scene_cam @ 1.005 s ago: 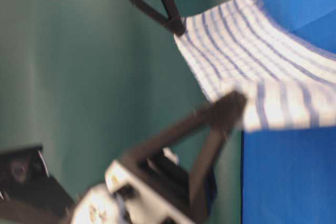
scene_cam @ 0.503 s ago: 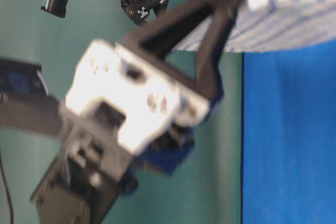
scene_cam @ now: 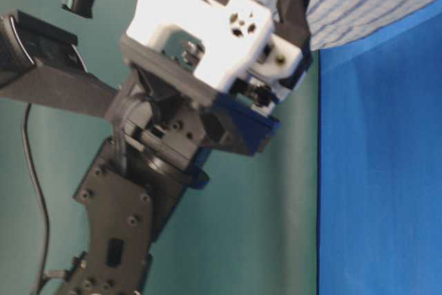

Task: Fold the blue towel.
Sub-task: 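Lift the folded strip and rotate it to lie vertically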

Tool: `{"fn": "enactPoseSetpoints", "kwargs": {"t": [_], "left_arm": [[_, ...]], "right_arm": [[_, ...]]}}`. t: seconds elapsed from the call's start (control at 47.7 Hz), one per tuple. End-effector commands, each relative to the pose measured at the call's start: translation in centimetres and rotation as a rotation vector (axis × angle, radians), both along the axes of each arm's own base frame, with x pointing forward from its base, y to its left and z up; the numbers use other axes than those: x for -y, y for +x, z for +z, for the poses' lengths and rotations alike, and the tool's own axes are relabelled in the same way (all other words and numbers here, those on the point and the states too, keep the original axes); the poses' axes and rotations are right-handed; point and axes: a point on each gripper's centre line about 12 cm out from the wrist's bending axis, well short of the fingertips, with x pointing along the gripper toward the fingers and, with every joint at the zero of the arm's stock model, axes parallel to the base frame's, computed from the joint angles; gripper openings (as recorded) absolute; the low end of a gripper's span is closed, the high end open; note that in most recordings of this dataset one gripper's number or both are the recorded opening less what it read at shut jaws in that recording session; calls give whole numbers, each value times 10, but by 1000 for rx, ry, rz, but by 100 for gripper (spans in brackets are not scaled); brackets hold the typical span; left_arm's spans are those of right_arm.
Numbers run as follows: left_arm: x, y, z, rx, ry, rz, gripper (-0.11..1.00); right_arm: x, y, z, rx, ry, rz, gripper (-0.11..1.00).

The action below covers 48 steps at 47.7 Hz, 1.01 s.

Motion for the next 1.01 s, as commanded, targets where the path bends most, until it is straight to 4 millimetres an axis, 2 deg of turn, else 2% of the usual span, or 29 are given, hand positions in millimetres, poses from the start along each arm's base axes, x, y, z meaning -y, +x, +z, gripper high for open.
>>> {"fn": "enactPoseSetpoints", "kwargs": {"t": [0.0, 0.126, 0.377, 0.67, 0.984], "left_arm": [[1, -5, 15, 45, -3, -4, 3], [-1, -18, 8, 53, -10, -1, 3], [2, -51, -4, 81, -36, -2, 3], [3, -72, -16, 46, -38, -7, 3], [0, -78, -23, 25, -32, -5, 3]], "right_arm": [[9, 9, 7, 15, -14, -5, 5], [18, 22, -5, -12, 2, -4, 5], [29, 54, -15, -23, 9, 16, 5], [33, 89, -27, -50, 24, 51, 5], [33, 92, -37, -75, 43, 52, 5]]}}
